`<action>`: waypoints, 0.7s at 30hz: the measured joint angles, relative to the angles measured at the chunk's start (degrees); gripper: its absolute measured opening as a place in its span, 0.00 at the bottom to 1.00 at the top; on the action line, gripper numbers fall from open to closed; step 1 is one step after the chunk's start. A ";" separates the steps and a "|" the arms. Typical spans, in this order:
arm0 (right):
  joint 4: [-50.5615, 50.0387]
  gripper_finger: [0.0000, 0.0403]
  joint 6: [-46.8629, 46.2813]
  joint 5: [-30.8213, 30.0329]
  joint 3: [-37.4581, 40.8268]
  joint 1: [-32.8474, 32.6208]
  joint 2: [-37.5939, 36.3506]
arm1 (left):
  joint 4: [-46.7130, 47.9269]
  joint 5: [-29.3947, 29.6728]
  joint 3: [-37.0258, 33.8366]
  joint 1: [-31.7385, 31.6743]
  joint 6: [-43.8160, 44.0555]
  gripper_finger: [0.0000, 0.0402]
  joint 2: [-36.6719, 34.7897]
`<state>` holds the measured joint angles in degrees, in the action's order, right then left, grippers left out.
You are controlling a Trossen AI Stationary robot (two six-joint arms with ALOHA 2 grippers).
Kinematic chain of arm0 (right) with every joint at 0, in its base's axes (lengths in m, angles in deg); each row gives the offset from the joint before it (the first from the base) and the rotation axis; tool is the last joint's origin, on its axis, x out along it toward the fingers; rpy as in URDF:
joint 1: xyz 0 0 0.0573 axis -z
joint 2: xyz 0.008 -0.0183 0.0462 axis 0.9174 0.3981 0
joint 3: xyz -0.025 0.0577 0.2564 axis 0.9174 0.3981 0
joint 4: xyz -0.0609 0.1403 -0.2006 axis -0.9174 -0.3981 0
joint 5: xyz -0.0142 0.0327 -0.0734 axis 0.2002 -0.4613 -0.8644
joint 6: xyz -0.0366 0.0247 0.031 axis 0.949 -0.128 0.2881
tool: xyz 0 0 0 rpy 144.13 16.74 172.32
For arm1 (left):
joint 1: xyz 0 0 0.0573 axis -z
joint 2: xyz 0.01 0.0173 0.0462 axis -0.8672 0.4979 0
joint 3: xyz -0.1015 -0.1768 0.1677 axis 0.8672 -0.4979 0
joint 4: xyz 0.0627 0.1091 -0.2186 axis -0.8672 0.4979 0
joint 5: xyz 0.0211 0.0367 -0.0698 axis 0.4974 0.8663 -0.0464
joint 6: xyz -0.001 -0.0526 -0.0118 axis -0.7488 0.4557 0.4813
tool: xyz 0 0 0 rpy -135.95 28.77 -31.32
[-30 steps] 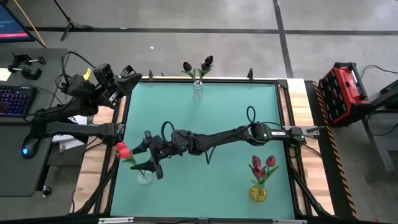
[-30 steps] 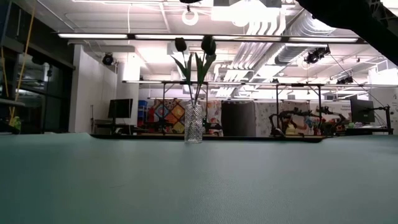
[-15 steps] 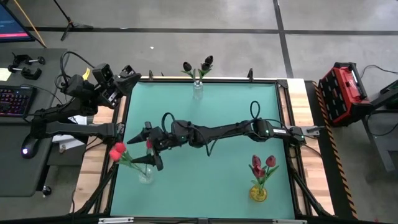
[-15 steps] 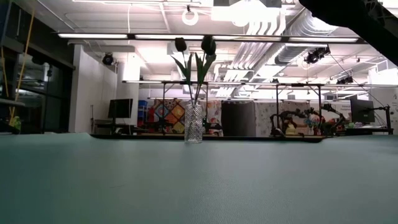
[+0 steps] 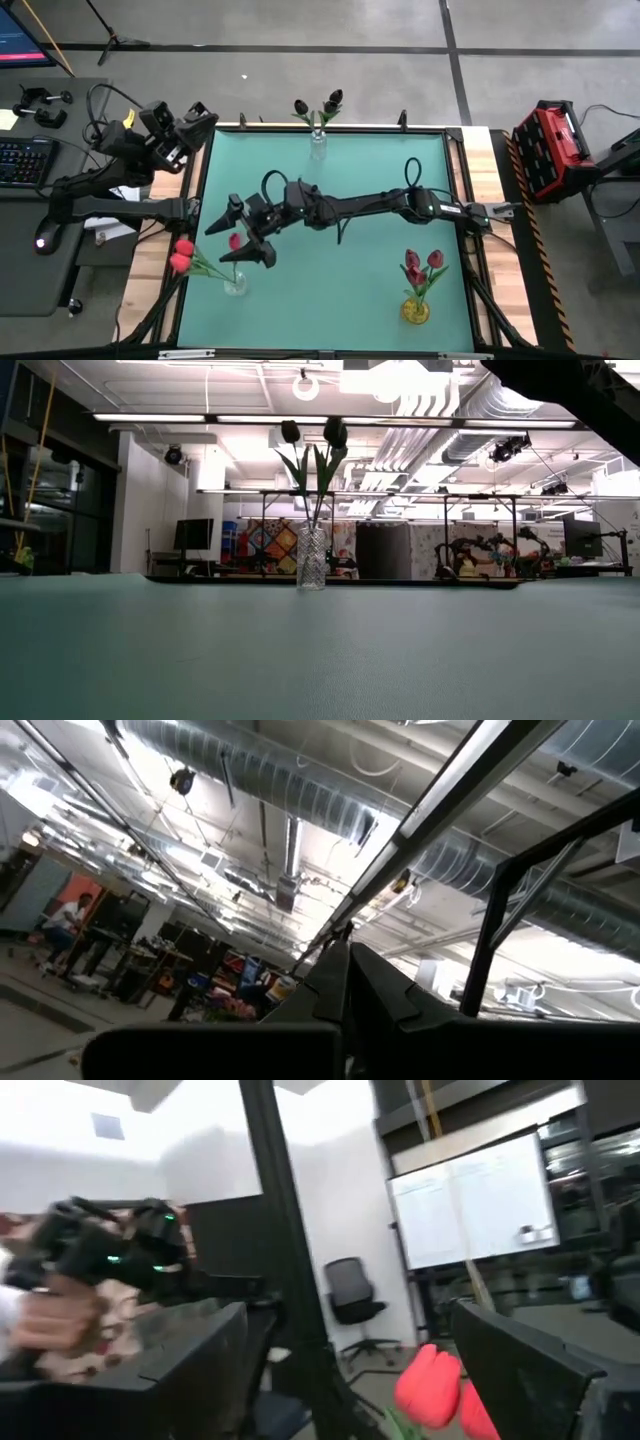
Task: Sort flowers into vase by color
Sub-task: Return to Home Position
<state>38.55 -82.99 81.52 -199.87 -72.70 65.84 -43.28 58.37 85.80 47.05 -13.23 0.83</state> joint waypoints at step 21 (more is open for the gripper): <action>-14.21 0.22 -5.11 33.99 0.00 9.83 -5.37 | 0.50 2.19 0.00 0.01 -7.19 0.00 -1.67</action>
<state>24.34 -88.11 115.52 -199.87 -62.87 60.46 -42.79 60.56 85.80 47.06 -20.42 -0.84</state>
